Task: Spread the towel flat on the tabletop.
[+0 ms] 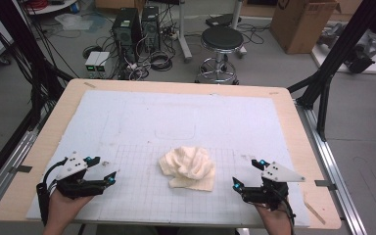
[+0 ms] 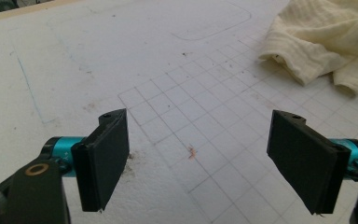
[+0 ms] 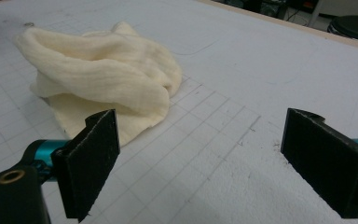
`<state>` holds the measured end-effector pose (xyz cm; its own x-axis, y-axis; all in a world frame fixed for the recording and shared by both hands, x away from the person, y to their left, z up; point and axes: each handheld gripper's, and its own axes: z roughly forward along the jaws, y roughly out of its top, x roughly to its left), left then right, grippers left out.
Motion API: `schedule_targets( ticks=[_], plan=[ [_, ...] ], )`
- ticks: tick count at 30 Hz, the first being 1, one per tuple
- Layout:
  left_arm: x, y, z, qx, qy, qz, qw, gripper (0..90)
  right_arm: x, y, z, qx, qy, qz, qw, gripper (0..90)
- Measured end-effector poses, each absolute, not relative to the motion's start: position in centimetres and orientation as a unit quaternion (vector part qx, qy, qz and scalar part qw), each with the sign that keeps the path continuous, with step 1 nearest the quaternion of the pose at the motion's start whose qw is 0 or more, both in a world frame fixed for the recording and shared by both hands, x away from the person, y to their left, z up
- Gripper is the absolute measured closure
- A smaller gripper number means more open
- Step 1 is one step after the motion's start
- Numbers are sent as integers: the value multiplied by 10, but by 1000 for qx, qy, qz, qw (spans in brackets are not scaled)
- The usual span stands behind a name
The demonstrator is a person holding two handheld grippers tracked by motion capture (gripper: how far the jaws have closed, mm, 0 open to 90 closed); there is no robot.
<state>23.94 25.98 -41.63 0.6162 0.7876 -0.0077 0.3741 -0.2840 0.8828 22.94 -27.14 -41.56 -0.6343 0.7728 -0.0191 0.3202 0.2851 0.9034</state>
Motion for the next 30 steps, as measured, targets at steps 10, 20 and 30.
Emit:
schedule_targets(
  ticks=[10, 20, 30],
  plan=[
    [242, 261, -417, 767, 380, 222, 467, 214, 231, -272, -417, 359, 767, 478, 232, 111],
    [241, 261, -416, 766, 376, 226, 469, 214, 228, -273, -416, 358, 765, 480, 236, 111],
    [238, 263, -415, 763, 380, 231, 469, 214, 231, -271, -414, 359, 766, 479, 233, 111]
  ],
)
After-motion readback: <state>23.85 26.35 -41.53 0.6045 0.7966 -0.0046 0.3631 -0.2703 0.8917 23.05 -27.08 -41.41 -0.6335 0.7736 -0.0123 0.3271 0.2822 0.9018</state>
